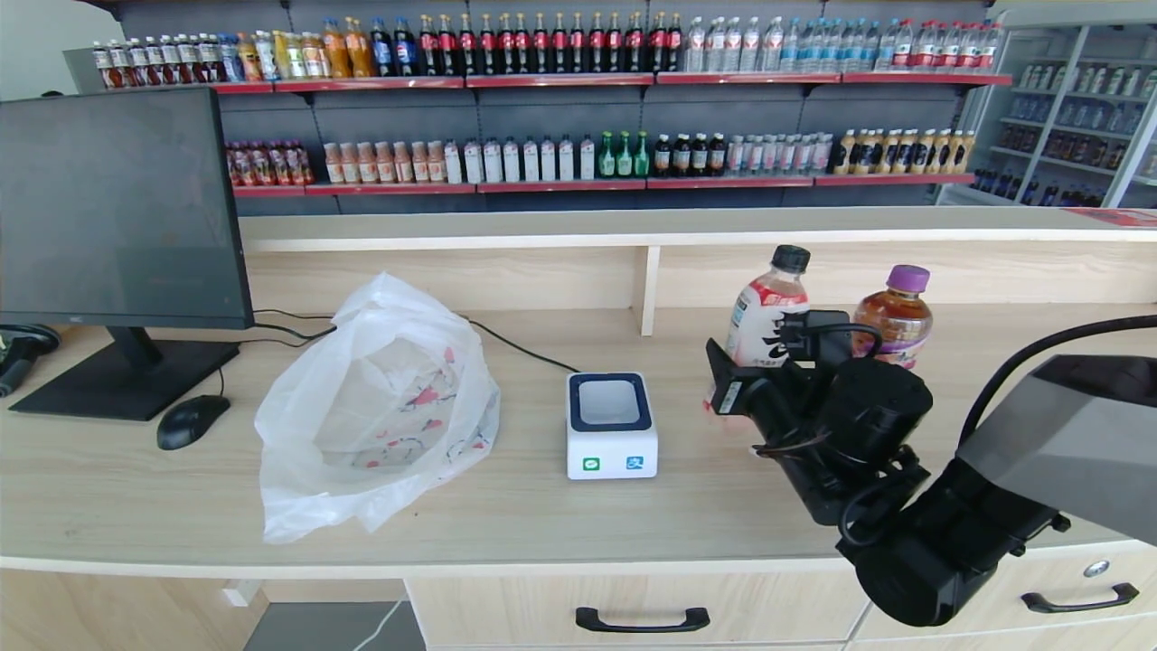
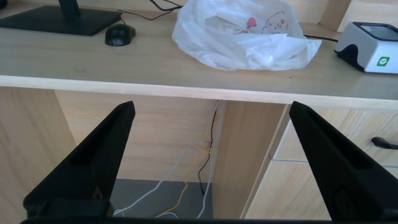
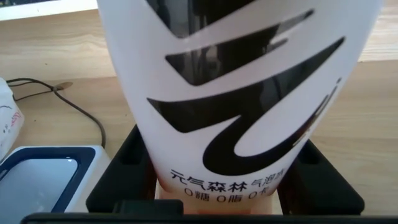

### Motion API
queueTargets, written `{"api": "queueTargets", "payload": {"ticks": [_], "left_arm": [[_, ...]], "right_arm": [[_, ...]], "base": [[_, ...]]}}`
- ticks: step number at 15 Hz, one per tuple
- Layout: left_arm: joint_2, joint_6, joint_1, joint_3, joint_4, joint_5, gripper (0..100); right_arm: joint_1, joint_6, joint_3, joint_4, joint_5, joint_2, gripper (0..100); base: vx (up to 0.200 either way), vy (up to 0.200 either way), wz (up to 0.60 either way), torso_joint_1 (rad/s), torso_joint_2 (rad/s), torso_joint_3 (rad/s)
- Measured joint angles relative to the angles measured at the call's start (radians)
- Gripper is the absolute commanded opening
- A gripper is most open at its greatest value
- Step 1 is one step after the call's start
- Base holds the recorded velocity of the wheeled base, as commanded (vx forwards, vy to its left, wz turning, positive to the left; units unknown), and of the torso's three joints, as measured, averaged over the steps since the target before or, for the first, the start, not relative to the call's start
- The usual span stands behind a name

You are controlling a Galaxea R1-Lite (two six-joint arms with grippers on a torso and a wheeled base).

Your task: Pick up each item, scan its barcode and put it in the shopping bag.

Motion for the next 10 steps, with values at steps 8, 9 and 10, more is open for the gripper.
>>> {"api": "queueTargets", "payload": {"ticks": [8,9,10], "left_arm": [[0.000,0.000,0.000,0.000,0.000,0.000,100],[0.000,0.000,0.000,0.000,0.000,0.000,100],[0.000,0.000,0.000,0.000,0.000,0.000,100]], "right_arm": [[0.005,0.002,0.051,0.000,0.000,-0.086,0],[0.007,0.003,0.060,0.000,0.000,-0.100,0],[0.013,0.005,0.068,0.000,0.000,-0.112,0]], "base": [[0.000,0.000,0.00,0.000,0.00,0.000],[0.000,0.000,0.00,0.000,0.00,0.000],[0.000,0.000,0.00,0.000,0.00,0.000]]}}
